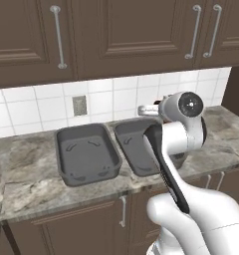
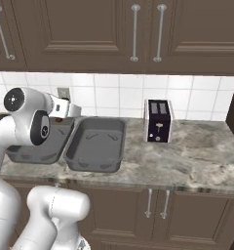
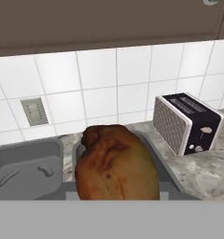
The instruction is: Place one eggplant and one chicken drumstick in each tupperware on the nearby counter, to pack two identical lunches.
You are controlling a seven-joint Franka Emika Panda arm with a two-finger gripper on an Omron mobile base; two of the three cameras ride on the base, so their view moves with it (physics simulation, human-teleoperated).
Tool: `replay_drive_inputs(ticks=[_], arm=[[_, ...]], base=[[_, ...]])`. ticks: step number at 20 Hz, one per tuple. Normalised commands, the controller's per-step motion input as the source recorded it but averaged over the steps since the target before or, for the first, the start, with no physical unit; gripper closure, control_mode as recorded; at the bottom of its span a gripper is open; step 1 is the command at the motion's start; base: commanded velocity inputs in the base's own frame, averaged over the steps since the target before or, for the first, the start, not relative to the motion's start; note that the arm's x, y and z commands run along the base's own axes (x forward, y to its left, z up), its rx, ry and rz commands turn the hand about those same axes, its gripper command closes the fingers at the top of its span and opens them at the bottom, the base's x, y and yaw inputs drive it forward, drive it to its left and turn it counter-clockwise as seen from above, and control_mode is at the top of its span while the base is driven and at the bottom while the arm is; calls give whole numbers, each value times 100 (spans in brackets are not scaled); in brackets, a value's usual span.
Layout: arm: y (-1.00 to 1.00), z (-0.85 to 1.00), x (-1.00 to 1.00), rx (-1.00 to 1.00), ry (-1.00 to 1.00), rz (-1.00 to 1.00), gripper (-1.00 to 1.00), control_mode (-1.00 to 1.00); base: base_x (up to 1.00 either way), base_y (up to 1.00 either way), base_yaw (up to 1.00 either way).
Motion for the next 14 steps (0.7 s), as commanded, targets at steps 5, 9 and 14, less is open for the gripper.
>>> replay_drive_inputs(ticks=[5,9,14], arm=[[0,0,0,0,0,0,100,100],[-28,-63,28,0,20,0,100,-100],[-24,-80,28,0,37,0,100,-100]], base=[[22,-20,0],[0,0,0],[0,0,0]])
